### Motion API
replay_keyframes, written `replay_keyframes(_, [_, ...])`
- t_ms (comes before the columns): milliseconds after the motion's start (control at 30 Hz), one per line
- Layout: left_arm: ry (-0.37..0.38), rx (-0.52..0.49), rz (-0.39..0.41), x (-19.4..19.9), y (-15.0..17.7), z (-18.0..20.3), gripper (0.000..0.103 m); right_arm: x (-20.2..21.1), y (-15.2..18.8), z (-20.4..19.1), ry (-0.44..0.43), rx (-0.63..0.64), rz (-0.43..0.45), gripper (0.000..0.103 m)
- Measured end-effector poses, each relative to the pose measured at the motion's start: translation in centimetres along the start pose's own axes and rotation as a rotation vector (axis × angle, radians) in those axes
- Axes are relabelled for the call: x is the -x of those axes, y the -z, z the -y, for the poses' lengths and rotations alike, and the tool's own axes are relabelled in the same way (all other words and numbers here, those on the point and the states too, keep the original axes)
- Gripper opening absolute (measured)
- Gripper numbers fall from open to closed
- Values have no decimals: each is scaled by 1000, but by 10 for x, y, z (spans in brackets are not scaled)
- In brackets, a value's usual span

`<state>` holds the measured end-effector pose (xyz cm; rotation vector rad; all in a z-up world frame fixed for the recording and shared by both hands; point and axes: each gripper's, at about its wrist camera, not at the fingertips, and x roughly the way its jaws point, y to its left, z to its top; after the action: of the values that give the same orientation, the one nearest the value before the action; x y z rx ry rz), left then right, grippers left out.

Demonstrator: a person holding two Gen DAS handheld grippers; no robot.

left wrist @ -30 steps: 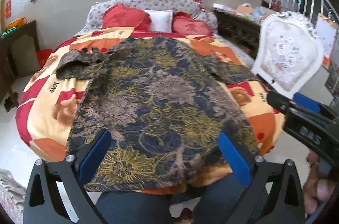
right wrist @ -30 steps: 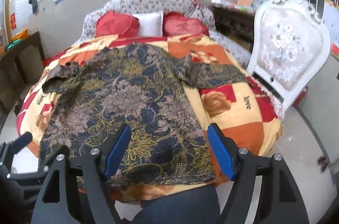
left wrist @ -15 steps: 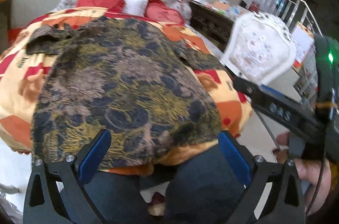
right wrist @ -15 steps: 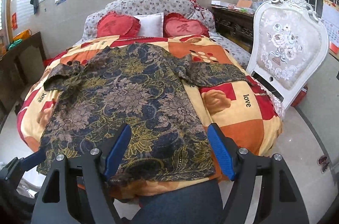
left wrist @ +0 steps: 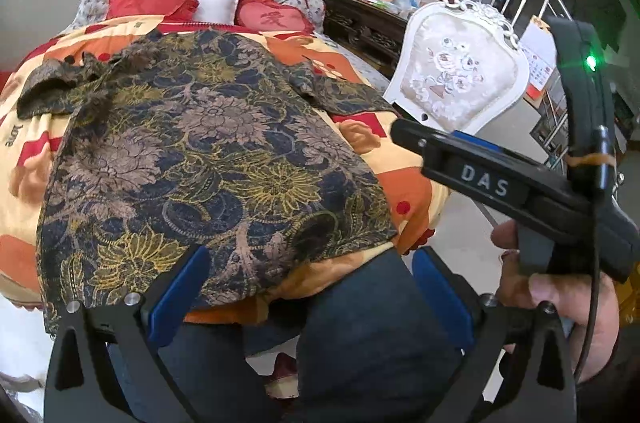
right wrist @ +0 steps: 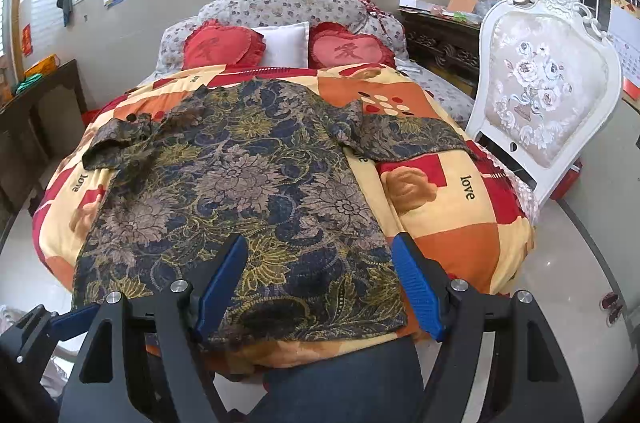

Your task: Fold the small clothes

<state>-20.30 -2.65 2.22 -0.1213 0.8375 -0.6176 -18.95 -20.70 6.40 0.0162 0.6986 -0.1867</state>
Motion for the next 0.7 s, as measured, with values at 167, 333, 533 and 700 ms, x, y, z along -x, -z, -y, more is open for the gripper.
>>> replay_keyframes(167, [10, 27, 15, 3, -4, -3, 103, 2, 0, 1, -10, -1, -1, 85])
replay_keyframes(333, [-23, 20, 90, 23, -8, -8, 103, 14, -7, -1, 18, 19, 33, 85])
replay_keyframes(533, [-59, 58, 91, 33, -10, -31, 103, 22, -7, -11, 44, 31, 30, 85])
replay_keyframes(700, [-68, 100, 159, 52, -10, -45, 103, 19, -4, -18, 36, 12, 2, 85])
